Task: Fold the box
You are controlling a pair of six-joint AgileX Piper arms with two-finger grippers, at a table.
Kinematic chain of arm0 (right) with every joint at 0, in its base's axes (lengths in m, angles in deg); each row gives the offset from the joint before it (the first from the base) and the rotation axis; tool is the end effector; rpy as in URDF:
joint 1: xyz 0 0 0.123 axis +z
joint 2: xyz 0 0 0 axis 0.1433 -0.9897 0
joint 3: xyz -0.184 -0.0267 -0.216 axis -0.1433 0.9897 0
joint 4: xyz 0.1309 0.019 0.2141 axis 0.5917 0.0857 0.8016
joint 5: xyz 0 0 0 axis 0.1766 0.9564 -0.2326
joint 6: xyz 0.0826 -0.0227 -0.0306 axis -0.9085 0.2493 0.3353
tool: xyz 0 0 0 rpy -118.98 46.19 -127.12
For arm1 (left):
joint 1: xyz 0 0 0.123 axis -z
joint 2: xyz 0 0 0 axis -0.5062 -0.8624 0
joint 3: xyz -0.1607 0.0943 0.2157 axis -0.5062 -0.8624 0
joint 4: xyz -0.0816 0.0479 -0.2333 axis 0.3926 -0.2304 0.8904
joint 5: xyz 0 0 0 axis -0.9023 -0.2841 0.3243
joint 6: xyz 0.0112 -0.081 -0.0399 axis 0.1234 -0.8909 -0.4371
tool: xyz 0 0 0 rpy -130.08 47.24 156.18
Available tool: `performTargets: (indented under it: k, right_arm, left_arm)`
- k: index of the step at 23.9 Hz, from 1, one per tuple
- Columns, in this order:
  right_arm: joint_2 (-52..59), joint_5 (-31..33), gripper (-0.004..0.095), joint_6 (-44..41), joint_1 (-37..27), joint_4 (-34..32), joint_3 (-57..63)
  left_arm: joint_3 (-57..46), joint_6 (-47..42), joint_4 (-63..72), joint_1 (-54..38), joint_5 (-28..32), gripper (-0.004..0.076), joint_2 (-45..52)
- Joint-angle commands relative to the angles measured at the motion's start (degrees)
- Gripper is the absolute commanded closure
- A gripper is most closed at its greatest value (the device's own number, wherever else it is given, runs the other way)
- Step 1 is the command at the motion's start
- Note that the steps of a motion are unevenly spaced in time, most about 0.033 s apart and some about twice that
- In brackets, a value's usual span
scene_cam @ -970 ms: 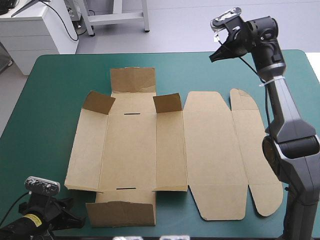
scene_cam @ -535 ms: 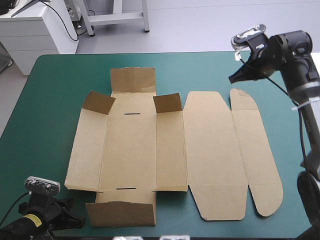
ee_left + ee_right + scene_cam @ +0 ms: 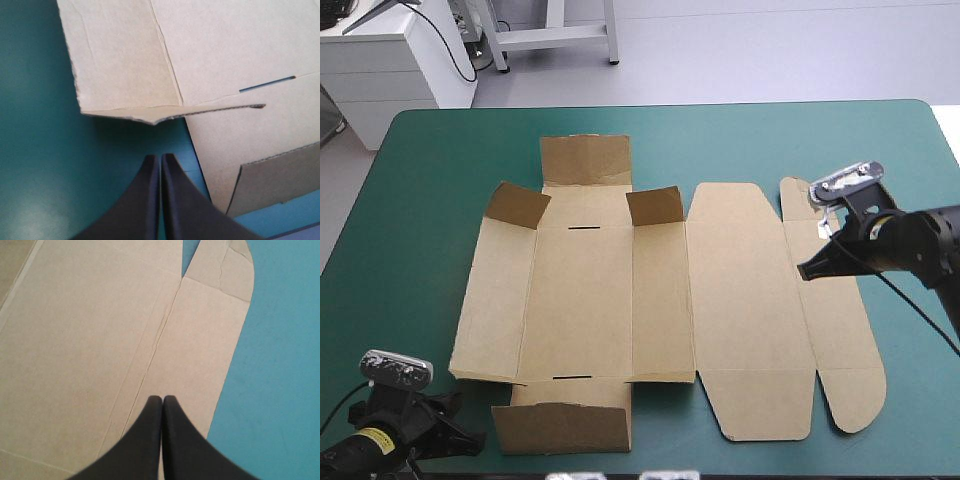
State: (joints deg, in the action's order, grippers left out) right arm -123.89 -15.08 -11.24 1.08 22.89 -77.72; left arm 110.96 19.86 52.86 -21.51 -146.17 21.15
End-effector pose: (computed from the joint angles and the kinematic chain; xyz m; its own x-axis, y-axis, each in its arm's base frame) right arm 0.2215 0.0363 0.3775 -0.7274 -0.3727 -0.5762 -0.3551 0.9229 -0.1486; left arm 0.0423 -0.0173 0.2752 -0.7322 0.1574 -0.6627 0.2607 0.9636 -0.0591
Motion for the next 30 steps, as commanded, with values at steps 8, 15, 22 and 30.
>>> performTargets:
  k: [8,15,22,30]
  right_arm:
    - [18.50,-6.85,0.0924,-3.11,-0.37,-0.42,11.60]
    - [22.92,-3.11,0.0924,-4.99,-0.37,-4.12,12.30]
    - [23.73,-3.21,0.0924,-5.46,-0.37,-4.26,15.04]
    - [25.75,-5.36,0.0924,-7.11,-0.37,-4.57,21.14]
  left_arm:
    - [16.96,-0.28,-1.87,0.07,-0.63,0.0731,-6.76]
    - [27.91,2.05,-1.61,0.07,1.45,0.0731,-29.37]
    - [35.53,3.37,-1.61,0.07,3.04,0.0731,-41.10]
    - [36.37,8.04,0.50,-4.08,3.49,0.0710,-45.19]
